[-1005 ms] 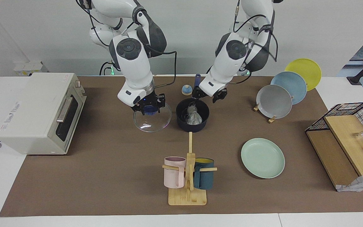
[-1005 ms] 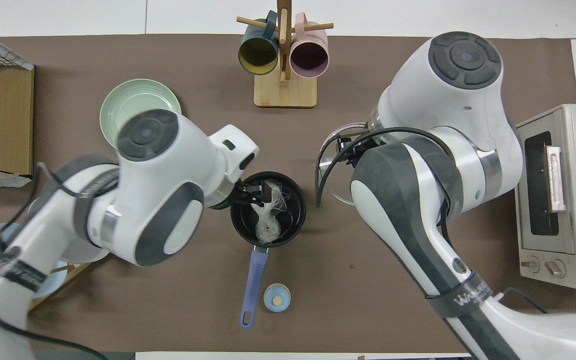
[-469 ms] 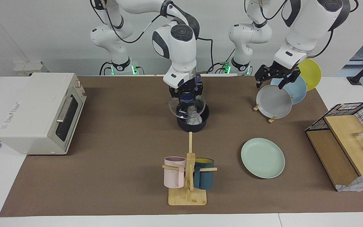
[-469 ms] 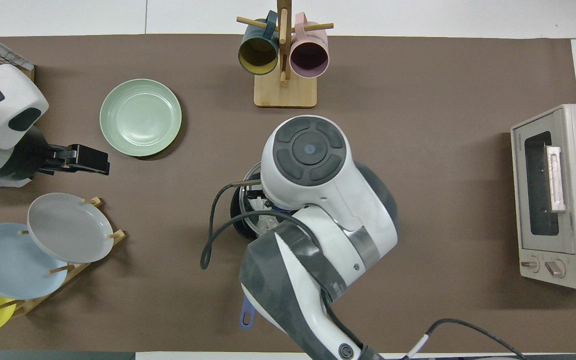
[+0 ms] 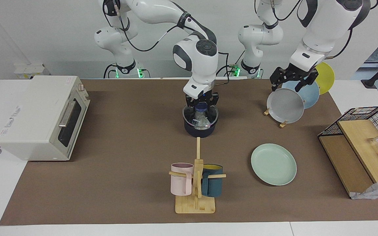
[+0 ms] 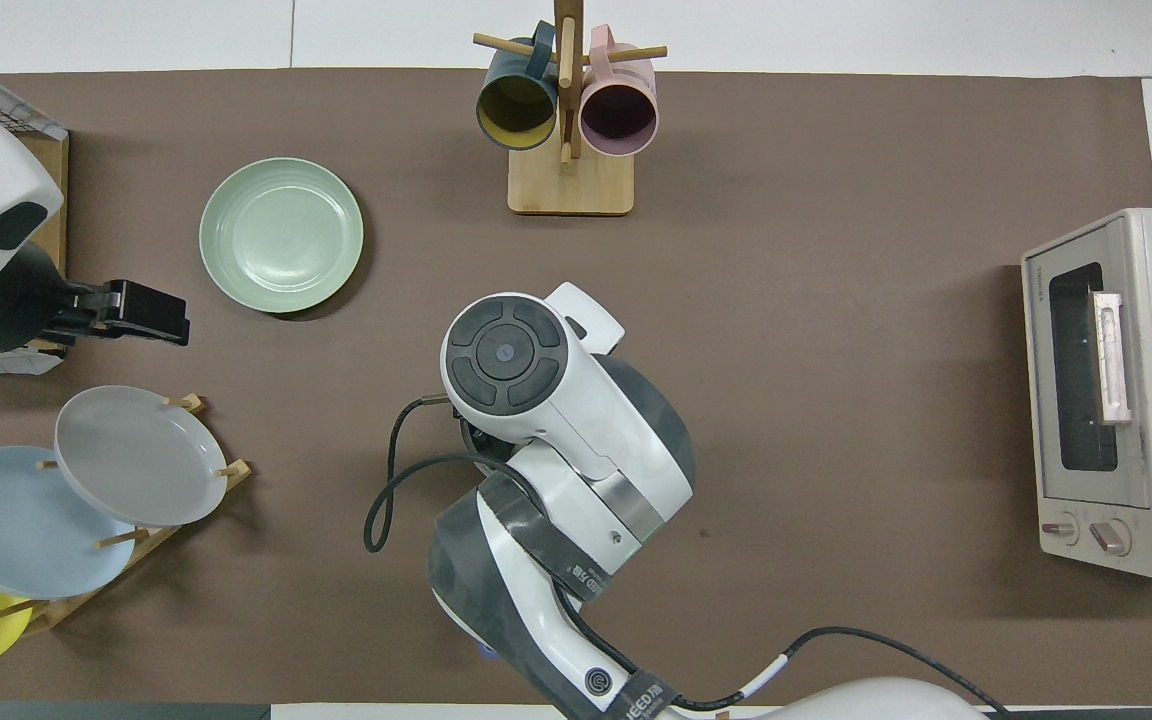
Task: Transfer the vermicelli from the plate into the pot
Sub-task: 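Lower the glass lid onto the saucepan with the right gripper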
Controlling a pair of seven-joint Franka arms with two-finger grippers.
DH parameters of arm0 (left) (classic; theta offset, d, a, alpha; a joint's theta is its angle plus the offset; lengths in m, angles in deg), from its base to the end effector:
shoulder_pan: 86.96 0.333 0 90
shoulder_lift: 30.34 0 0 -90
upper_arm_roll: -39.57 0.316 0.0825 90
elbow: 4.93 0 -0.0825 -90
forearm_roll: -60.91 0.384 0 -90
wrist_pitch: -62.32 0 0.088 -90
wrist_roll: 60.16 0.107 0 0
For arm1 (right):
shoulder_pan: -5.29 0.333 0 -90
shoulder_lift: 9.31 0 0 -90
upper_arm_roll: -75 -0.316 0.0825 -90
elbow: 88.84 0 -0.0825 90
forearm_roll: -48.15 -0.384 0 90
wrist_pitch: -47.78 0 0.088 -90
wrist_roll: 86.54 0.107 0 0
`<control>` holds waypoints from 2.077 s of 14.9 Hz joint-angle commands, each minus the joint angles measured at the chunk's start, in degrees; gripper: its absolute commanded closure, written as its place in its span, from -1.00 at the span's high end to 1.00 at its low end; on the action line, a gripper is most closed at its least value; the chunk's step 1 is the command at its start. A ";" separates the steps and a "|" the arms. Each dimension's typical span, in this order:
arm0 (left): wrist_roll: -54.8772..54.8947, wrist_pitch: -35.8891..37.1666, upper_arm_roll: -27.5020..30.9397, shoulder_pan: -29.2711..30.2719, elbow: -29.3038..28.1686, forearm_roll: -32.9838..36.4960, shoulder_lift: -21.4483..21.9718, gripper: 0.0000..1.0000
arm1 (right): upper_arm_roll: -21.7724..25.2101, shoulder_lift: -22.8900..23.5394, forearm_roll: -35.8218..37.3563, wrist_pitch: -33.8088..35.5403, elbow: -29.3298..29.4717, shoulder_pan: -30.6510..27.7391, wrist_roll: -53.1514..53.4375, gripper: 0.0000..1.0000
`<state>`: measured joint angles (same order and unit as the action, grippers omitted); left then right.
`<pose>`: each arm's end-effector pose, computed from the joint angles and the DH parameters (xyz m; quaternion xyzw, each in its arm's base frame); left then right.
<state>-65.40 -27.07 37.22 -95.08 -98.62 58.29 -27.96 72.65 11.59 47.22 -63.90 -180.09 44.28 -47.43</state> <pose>0.5295 -0.1033 0.6160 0.9986 -0.0454 -0.0196 0.0195 0.4996 0.4369 0.4229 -0.9998 -0.0151 0.0126 0.0088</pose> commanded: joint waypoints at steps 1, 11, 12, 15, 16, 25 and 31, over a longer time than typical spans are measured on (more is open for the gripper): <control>0.14 3.69 0.07 0.38 4.13 1.65 -2.12 1.00 | -0.11 0.09 0.49 -1.09 -0.15 -0.23 2.37 -0.09; 0.67 3.70 -0.46 1.61 -1.40 3.06 0.43 1.00 | -0.11 0.80 -0.12 -2.93 -1.38 -0.14 3.34 -0.09; 0.67 3.08 -0.54 2.05 -1.41 2.97 0.43 1.00 | -0.20 0.80 -0.38 -2.93 -1.30 -0.14 4.30 -0.09; 0.58 0.44 -0.55 2.14 -1.41 2.71 0.43 1.00 | -0.29 0.89 -1.17 -2.76 -1.38 -0.49 5.63 -0.09; 0.67 0.96 -0.55 2.14 -1.41 2.71 0.78 1.00 | -0.29 0.89 -2.22 -2.76 -1.30 -0.50 5.63 -0.09; 0.32 1.32 -0.98 2.23 -1.93 2.62 1.57 1.00 | -0.29 0.80 -1.97 -1.27 -1.38 -0.50 5.36 -0.09; -0.03 1.15 -0.90 2.14 -1.67 2.53 1.75 1.00 | -0.29 0.80 -1.79 -0.82 -1.38 -0.58 5.19 0.05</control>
<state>-65.41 -24.90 37.08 -93.82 -98.61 59.89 -27.93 72.65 12.96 45.70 -64.98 -180.73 44.06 -42.78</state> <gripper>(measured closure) 0.000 0.339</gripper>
